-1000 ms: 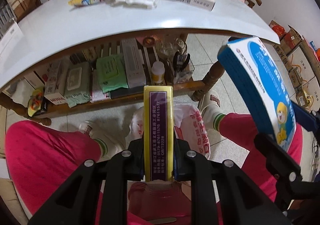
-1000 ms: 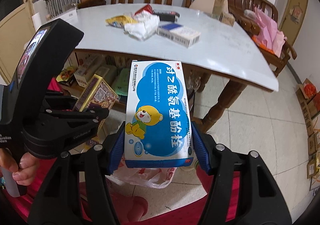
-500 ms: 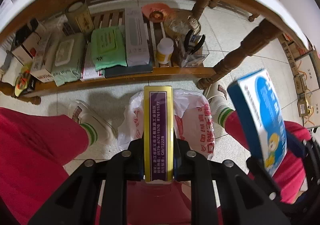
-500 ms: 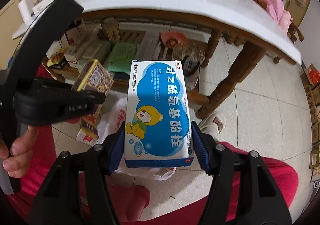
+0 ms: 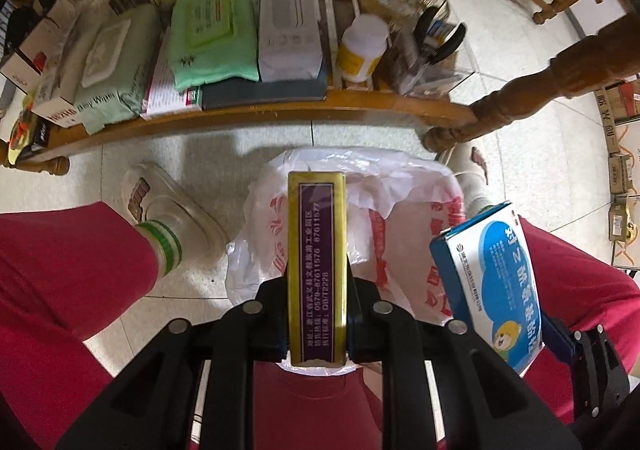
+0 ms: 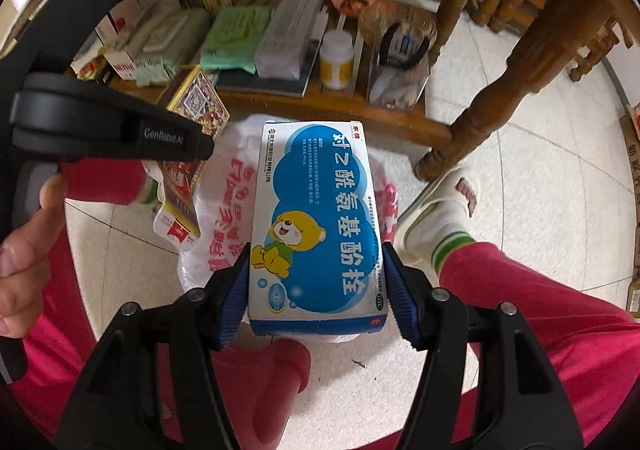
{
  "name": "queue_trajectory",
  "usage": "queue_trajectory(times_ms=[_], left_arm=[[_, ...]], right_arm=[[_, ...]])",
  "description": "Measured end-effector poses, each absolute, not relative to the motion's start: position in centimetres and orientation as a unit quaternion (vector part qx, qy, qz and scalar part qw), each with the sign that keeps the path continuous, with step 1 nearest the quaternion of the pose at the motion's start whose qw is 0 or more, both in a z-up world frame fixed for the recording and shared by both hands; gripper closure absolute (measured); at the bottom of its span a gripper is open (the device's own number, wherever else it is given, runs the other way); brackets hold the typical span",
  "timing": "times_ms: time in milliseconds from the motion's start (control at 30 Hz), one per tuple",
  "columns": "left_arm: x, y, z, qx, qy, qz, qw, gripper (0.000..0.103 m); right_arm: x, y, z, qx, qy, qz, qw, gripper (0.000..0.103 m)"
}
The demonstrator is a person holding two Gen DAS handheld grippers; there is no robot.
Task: Collect trash
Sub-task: 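Lift both held boxes and carry them down over the white plastic bag, then open the left and right tools to drop both boxes into the bag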
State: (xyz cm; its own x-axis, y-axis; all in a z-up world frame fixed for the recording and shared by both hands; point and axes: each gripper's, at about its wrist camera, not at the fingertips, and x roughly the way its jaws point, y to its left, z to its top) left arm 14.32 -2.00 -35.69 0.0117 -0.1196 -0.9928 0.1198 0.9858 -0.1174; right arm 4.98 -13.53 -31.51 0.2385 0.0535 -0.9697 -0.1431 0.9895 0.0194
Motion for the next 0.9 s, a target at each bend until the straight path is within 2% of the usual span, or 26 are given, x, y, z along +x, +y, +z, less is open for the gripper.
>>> queue_trajectory(times_ms=[400,900], left_arm=[[16.6,-1.6,-40.8,-0.019,0.737,-0.059,0.673,0.084],[17.9,-2.2,-44.6,-0.034,0.767,-0.051,0.639,0.083]], right_arm=[[6.3,-12.8,-37.0,-0.021,0.667,0.068,0.742,0.043],[7.2,-12.0,-40.6,0.01,0.7,0.084,0.709,0.043]])
